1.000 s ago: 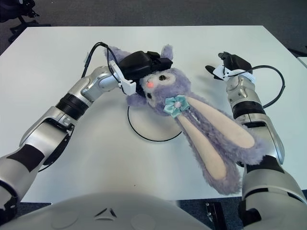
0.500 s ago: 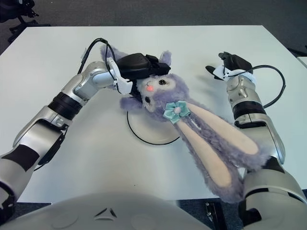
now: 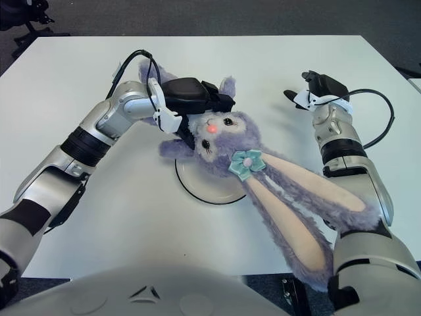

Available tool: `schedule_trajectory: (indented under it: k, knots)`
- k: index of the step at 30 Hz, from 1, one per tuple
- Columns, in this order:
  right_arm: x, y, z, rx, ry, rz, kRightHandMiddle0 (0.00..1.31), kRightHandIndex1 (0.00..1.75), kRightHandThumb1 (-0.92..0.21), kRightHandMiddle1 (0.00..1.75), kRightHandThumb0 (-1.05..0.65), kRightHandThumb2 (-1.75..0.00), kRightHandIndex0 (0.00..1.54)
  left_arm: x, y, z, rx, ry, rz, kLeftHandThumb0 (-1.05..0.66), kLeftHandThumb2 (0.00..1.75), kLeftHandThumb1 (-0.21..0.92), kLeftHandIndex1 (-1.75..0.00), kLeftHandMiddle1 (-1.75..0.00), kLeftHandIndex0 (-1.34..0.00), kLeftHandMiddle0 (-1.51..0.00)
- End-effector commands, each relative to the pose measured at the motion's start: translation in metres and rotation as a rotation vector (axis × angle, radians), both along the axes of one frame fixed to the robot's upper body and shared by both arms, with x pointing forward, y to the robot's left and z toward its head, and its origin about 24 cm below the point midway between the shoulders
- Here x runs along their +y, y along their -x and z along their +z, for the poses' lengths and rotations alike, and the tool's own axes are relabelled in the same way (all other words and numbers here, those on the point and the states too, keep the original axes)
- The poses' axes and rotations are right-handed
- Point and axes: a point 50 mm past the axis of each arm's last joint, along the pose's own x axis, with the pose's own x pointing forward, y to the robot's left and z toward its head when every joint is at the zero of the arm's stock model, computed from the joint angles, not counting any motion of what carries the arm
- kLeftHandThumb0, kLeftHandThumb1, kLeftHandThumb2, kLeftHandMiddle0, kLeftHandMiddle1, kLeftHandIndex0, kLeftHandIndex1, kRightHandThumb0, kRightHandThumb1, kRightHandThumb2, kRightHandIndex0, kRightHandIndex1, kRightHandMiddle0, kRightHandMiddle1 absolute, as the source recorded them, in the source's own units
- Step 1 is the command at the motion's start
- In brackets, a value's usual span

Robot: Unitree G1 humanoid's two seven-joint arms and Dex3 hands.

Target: Put the doll into the plate.

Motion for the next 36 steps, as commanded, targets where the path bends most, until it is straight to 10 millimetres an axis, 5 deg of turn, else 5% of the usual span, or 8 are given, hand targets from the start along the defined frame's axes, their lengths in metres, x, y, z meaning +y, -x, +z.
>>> schedule_trajectory:
  k: [1, 3, 9, 22, 36]
  knots:
    - [0.0008, -0.0019, 0.0050, -0.018, -0.003, -0.005, 0.43, 0.01, -0.92, 0.04, -0.54, -0.57, 0.56, 0.0023, 0.0021, 0.0009, 0.022, -0.004, -0.007, -0.19, 0.15, 0.92, -0.32, -0.79, -0.38, -0.50]
    - [0.0010, -0.0018, 0.0049, -0.018, -0.004, -0.005, 0.43, 0.00, -0.92, 0.04, -0.55, -0.57, 0.56, 0.0023, 0.0022, 0.0012, 0.026, -0.005, -0.009, -0.37, 0.12, 0.92, -0.17, -0.38, -0.40, -0.55]
    - [0.0021, -0.0023, 0.0050, -0.015, -0.007, -0.007, 0.42, 0.00, -0.92, 0.04, -0.55, -0.57, 0.56, 0.0020, 0.0020, 0.0024, 0.041, 0.003, -0.022, -0.58, 0.12, 0.92, -0.05, -0.09, -0.37, -0.54]
    - [0.0037, -0.0020, 0.0041, -0.009, -0.009, -0.010, 0.42, 0.00, -0.92, 0.04, -0.55, -0.58, 0.56, 0.0029, 0.0032, 0.0042, 0.034, 0.044, -0.011, -0.77, 0.16, 0.92, 0.00, 0.00, -0.17, -0.31]
    - [0.0029, -0.0001, 0.0030, 0.011, -0.021, 0.013, 0.41, 0.00, -0.92, 0.04, -0.55, -0.59, 0.53, 0.0030, 0.0061, 0.0083, -0.122, 0.178, 0.036, -0.85, 0.21, 0.92, 0.00, 0.00, -0.08, -0.27]
